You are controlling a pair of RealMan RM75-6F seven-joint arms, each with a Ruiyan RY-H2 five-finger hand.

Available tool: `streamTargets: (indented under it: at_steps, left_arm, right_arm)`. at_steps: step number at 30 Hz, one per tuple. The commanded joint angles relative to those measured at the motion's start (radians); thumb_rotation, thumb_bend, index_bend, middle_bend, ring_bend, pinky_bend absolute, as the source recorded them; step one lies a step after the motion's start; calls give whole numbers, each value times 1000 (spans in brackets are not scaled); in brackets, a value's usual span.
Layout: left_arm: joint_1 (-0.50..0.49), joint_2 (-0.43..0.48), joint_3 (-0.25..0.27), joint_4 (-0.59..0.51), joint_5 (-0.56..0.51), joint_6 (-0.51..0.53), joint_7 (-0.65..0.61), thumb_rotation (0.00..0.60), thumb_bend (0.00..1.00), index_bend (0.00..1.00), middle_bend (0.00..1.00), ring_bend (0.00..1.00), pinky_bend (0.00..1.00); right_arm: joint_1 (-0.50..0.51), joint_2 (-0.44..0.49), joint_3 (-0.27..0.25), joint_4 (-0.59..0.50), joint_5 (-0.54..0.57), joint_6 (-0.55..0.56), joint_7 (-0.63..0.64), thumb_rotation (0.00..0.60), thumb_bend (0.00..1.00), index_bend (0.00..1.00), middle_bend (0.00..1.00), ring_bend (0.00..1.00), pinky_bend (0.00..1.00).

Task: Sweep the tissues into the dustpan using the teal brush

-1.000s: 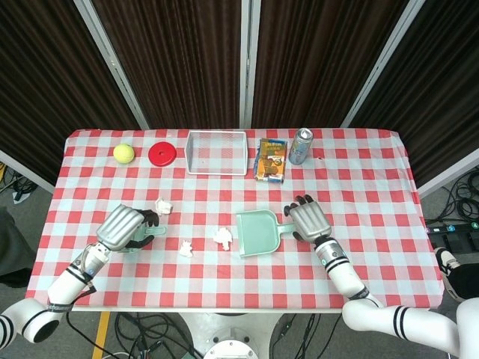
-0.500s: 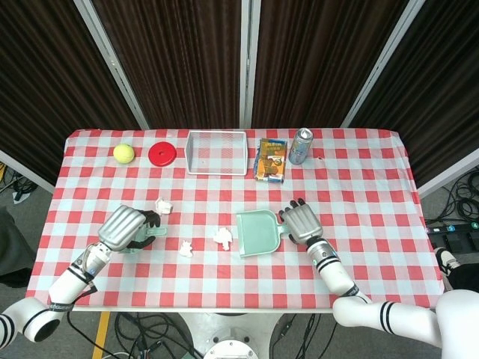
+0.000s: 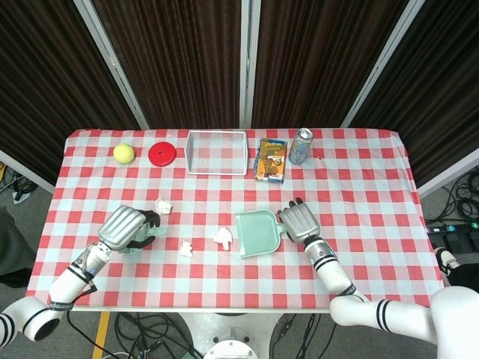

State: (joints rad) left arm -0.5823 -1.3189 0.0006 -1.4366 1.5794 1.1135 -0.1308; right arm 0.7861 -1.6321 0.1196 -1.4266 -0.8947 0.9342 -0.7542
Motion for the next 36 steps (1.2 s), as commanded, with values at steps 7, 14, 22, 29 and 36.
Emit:
streamTargets:
  at_steps: [7, 14, 22, 29, 36]
  left_arm:
    - [-20, 13, -18, 56, -9, -18, -14, 600, 420, 539, 548, 649, 865]
    - [-71, -43, -45, 221, -42, -100, -153, 600, 421, 541, 548, 647, 865]
    - [-148, -151, -62, 433, -37, -171, -291, 600, 422, 544, 548, 638, 865]
    - [-206, -241, -48, 576, -23, -236, -405, 600, 426, 549, 548, 638, 865]
    - [-252, -292, -28, 617, 7, -252, -547, 600, 426, 554, 548, 638, 865]
  right_arm:
    - [14, 63, 21, -83, 29, 7, 5, 600, 366, 617, 589, 334, 235]
    - [54, 154, 37, -192, 134, -7, -44, 600, 370, 638, 606, 347, 236]
    - [100, 154, 3, -221, 213, 20, -117, 600, 369, 644, 611, 356, 236]
    - [127, 128, -28, -241, 233, 73, -175, 600, 369, 645, 612, 358, 236]
    - [154, 87, -39, -239, 251, 125, -229, 600, 369, 646, 612, 359, 236]
